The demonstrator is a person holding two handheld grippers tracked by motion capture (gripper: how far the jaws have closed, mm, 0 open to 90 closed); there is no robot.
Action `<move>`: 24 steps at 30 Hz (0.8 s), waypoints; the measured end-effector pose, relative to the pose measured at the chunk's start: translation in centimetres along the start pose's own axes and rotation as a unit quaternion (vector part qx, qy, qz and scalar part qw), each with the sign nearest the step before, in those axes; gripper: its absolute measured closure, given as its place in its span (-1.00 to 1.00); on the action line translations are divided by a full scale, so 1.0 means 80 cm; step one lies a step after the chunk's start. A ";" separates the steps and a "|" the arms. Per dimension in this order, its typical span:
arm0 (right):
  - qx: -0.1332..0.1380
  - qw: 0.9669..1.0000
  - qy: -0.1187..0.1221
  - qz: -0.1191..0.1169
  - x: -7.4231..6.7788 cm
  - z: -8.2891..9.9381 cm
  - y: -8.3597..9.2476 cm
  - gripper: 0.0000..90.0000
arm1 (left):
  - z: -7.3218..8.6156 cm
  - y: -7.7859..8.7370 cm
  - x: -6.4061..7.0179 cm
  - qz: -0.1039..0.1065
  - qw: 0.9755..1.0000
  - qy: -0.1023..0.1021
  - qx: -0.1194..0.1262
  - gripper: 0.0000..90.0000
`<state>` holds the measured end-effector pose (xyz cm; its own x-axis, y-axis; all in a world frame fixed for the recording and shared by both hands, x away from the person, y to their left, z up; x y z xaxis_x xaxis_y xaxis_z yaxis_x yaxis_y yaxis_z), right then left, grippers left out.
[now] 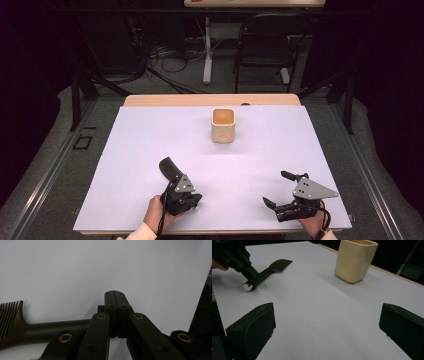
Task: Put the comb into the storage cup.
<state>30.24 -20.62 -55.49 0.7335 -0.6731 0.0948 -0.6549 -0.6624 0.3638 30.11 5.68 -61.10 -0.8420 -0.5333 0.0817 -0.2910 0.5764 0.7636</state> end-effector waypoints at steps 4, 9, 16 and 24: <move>-0.002 1.000 0.000 0.001 0.000 0.000 -0.001 -1.00 | 0.004 0.005 -0.003 0.004 1.000 0.002 0.000 1.00; -0.004 1.000 -0.002 0.002 0.001 0.001 -0.001 -1.00 | 0.010 0.008 -0.003 0.010 1.000 0.009 -0.008 1.00; -0.004 1.000 0.001 0.003 0.001 0.001 0.000 -1.00 | 0.016 0.014 -0.003 0.012 1.000 0.012 -0.021 1.00; -0.003 1.000 -0.001 0.006 0.002 0.001 0.001 -1.00 | 0.024 0.018 -0.008 0.004 0.999 0.017 -0.036 1.00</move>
<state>30.28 -20.76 -55.54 0.7252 -0.6816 0.0972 -0.6626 -0.6525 0.3678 29.35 8.04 -61.26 -0.8284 -0.5495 0.1089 -0.2494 0.5359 0.8066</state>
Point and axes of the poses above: each handheld gripper's, and its own axes: y roughly backward along the jaws, z roughly out of its underside, x roughly to its right, the point moved 9 cm from there along -y, roughly forward along the jaws
